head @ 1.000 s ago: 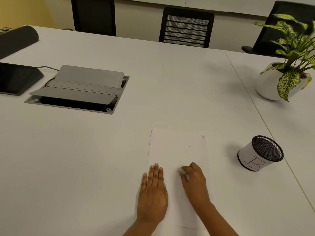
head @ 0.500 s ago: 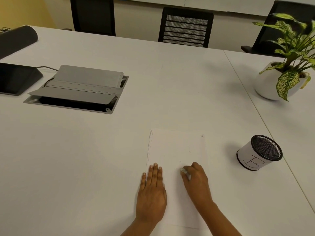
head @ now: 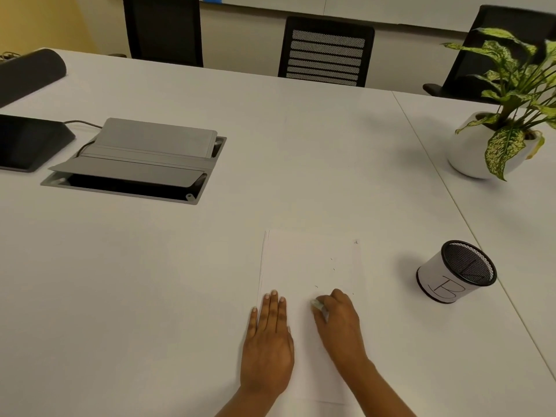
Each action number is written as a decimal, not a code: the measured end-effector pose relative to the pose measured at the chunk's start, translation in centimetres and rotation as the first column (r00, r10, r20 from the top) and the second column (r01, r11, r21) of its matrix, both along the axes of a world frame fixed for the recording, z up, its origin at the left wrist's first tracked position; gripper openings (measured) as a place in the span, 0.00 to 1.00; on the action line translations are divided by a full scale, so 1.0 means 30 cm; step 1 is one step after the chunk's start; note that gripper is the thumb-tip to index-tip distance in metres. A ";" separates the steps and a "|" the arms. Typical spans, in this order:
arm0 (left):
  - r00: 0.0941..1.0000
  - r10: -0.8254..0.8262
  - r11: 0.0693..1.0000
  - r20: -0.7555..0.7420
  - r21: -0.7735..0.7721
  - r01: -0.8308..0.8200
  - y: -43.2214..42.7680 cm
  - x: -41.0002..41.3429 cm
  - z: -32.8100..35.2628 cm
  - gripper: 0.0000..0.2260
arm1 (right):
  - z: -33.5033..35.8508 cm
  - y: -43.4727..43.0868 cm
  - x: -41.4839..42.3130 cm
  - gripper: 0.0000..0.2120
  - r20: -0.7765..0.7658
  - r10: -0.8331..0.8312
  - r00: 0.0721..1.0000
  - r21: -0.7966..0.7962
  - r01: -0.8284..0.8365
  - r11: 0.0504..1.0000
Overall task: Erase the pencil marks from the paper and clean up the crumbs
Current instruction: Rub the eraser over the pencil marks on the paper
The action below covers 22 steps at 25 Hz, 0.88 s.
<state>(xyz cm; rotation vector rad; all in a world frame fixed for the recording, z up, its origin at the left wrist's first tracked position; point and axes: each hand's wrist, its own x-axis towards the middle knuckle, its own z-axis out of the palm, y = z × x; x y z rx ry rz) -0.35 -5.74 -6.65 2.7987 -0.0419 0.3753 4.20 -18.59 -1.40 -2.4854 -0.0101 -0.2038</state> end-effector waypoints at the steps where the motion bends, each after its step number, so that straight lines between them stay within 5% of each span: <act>1: 1.000 -0.002 1.000 0.012 -0.001 0.002 0.000 0.003 0.000 0.23 | 0.003 0.005 -0.001 0.01 0.012 -0.023 1.000 0.003 0.023 1.000; 9: 0.999 -0.017 1.000 0.051 0.011 0.017 -0.003 0.009 -0.012 0.23 | -0.017 0.098 -0.034 0.04 0.018 0.116 0.993 -0.001 -0.116 0.993; 16: 0.999 0.003 1.000 0.032 -0.014 -0.003 -0.006 0.006 -0.007 0.23 | 0.012 -0.010 0.025 0.04 0.001 -0.087 0.996 0.011 0.087 0.996; 22: 0.999 -0.013 1.000 0.052 -0.012 0.013 -0.003 0.007 -0.009 0.23 | -0.012 0.000 -0.121 0.04 0.020 0.153 0.988 -0.021 -0.152 0.988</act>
